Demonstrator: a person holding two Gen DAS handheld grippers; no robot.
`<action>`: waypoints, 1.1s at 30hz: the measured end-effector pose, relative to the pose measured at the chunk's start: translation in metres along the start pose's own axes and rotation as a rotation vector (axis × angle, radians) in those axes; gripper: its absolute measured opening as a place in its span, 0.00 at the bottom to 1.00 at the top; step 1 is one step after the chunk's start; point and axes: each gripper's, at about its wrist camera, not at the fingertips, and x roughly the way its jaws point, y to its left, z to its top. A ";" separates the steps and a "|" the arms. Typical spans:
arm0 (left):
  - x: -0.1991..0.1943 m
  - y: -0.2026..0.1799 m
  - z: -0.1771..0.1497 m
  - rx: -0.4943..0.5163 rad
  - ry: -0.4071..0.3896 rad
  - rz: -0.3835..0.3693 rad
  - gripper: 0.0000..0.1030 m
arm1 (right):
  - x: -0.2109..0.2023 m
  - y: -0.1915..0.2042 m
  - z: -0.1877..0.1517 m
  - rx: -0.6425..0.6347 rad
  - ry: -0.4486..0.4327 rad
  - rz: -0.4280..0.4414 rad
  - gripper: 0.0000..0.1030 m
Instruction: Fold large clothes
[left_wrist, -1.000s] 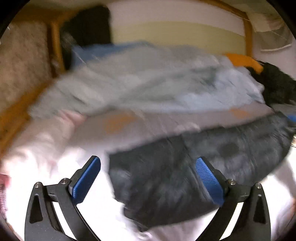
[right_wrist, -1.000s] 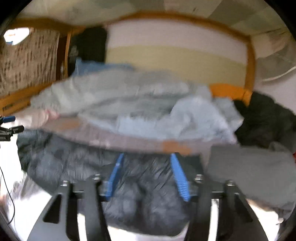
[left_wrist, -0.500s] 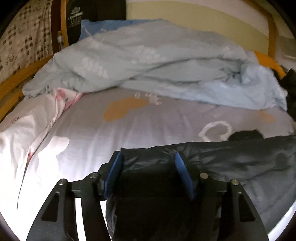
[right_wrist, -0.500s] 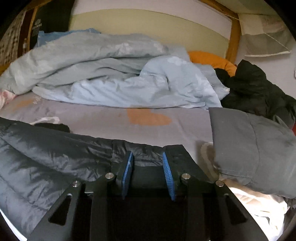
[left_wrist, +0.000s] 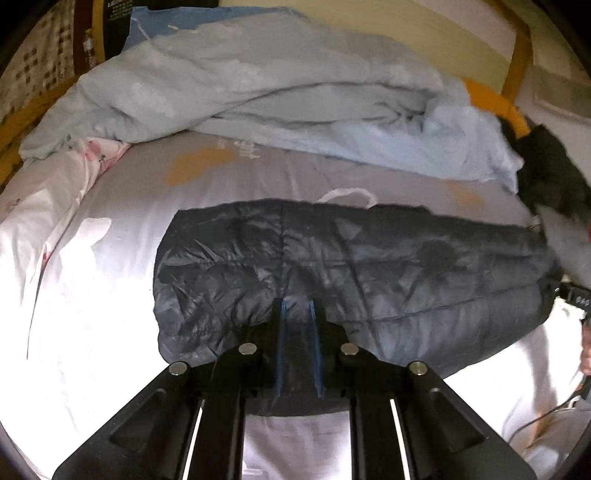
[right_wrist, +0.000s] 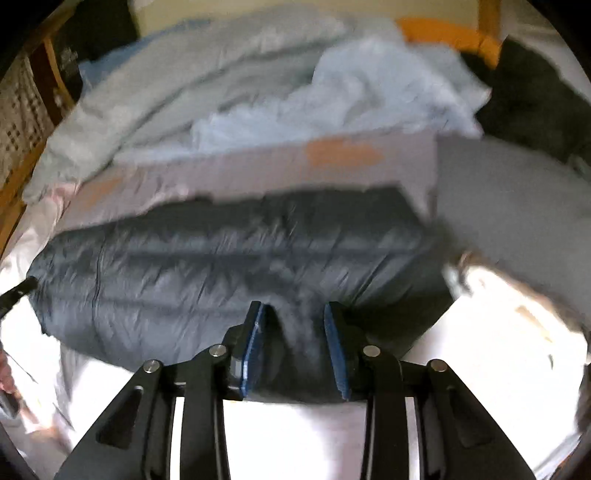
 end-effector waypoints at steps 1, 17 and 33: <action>0.008 0.004 0.002 -0.015 0.009 0.025 0.12 | 0.005 -0.002 0.000 0.006 0.000 -0.022 0.34; 0.096 0.038 0.013 0.011 0.040 0.221 0.06 | 0.085 -0.047 0.028 0.116 0.097 0.014 0.32; -0.041 -0.048 -0.006 0.031 -0.335 -0.112 0.02 | -0.022 -0.007 0.016 0.065 -0.139 0.149 0.21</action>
